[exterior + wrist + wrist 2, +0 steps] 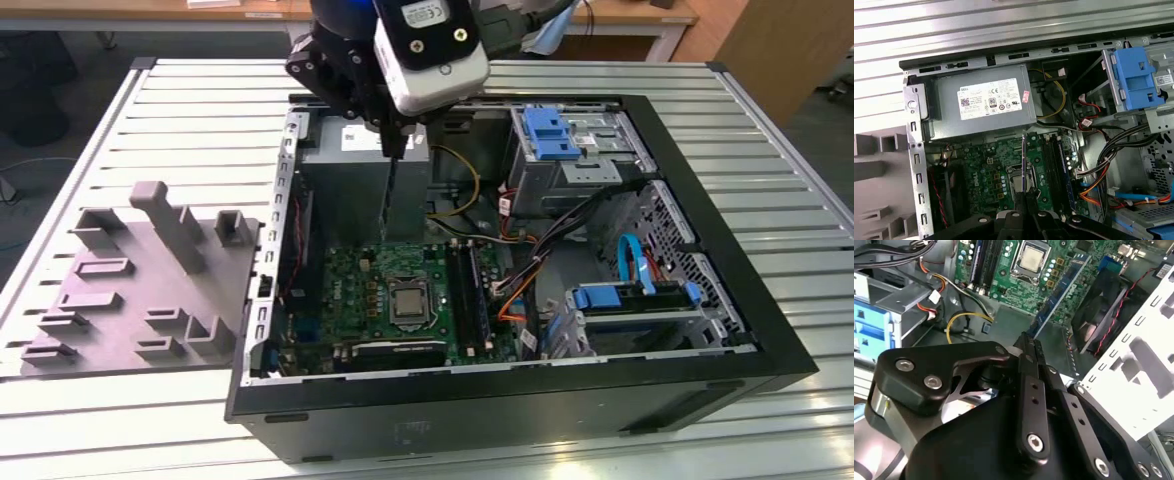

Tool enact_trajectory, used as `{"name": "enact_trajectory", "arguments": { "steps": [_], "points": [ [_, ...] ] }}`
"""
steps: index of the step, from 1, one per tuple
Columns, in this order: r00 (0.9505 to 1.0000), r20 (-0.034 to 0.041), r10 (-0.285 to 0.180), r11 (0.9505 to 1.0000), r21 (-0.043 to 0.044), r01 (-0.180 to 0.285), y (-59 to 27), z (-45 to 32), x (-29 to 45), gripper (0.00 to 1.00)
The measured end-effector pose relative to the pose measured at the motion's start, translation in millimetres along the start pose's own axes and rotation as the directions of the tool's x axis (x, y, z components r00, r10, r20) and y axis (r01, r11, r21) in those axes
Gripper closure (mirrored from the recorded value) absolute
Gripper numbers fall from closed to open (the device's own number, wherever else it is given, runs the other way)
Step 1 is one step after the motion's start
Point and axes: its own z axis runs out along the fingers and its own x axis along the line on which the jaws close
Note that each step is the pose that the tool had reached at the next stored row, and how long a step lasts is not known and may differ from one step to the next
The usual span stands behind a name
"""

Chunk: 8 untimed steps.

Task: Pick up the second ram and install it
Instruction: 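Insert the second ram into the second slot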

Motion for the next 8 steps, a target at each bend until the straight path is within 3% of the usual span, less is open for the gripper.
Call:
{"name": "enact_trajectory", "arguments": {
  "steps": [8],
  "points": [
    [1.0000,0.0000,0.000,1.0000,0.0001,0.000,-0.1,0.6,-0.2,0.88]
  ]
}}
